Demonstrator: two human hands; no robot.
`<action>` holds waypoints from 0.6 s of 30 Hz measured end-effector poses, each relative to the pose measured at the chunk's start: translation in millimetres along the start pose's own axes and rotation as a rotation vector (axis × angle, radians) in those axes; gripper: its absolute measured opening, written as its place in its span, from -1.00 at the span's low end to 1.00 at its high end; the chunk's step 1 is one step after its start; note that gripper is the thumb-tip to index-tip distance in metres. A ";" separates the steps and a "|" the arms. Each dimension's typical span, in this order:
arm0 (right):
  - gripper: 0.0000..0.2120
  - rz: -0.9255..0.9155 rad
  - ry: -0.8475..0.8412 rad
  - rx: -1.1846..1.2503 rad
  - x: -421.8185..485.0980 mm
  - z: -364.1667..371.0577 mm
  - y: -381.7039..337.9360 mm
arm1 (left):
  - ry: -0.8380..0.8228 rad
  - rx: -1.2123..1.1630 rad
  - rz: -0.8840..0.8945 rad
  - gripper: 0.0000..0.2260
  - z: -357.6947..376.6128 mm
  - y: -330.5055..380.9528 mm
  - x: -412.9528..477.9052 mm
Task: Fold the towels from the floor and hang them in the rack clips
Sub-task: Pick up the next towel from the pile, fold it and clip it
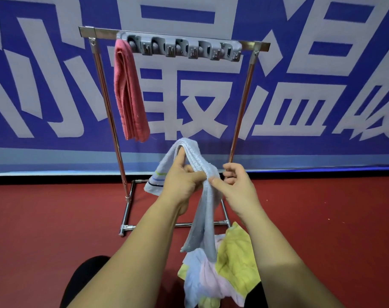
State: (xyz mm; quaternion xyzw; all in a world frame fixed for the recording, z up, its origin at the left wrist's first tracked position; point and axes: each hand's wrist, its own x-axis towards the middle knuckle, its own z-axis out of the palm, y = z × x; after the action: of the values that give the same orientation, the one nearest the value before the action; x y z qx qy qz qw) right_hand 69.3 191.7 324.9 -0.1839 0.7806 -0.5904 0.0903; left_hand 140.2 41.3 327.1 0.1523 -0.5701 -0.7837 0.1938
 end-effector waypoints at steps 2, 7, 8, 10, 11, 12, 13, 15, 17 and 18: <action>-0.63 -0.032 -0.067 -0.033 -3.1 3.3 -2.4 | 0.042 0.049 0.018 -0.11 3.4 -3.8 1.2; -0.85 -0.104 -0.078 -0.148 -6.4 5.6 -3.1 | 0.085 0.183 0.088 -0.09 9.1 -3.6 -1.3; -0.85 -0.137 -0.061 -0.218 -6.1 5.3 -2.8 | 0.103 0.214 0.096 -0.09 9.5 -2.1 -3.1; -0.81 -0.192 -0.024 -0.351 -5.2 4.2 -5.0 | 0.138 0.270 0.109 -0.09 10.7 0.3 -6.3; -0.77 -0.198 -0.021 -0.406 -4.3 4.1 -6.1 | 0.145 0.290 0.120 -0.09 11.5 1.1 -7.0; -0.72 -0.187 -0.035 -0.446 -3.4 4.2 -7.2 | 0.147 0.302 0.132 -0.10 12.5 2.1 -7.4; -0.70 -0.159 -0.064 -0.466 -2.5 4.9 -7.0 | 0.147 0.303 0.140 -0.10 13.3 2.3 -7.3; -0.73 -0.076 -0.130 -0.465 -1.9 6.3 -5.6 | 0.146 0.297 0.149 -0.09 14.9 3.4 -8.0; -0.79 -0.019 -0.146 -0.472 -0.1 5.5 -2.8 | 0.157 0.307 0.164 -0.09 15.2 4.6 -9.8; -0.81 -0.005 -0.132 -0.488 0.8 4.0 -2.6 | 0.171 0.311 0.173 -0.09 15.1 5.6 -11.4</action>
State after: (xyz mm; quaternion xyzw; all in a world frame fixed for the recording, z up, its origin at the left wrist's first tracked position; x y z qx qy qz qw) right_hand 70.5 187.2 326.4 -0.2402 0.8920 -0.3715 0.0926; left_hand 144.0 57.8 337.2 0.1968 -0.6767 -0.6510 0.2820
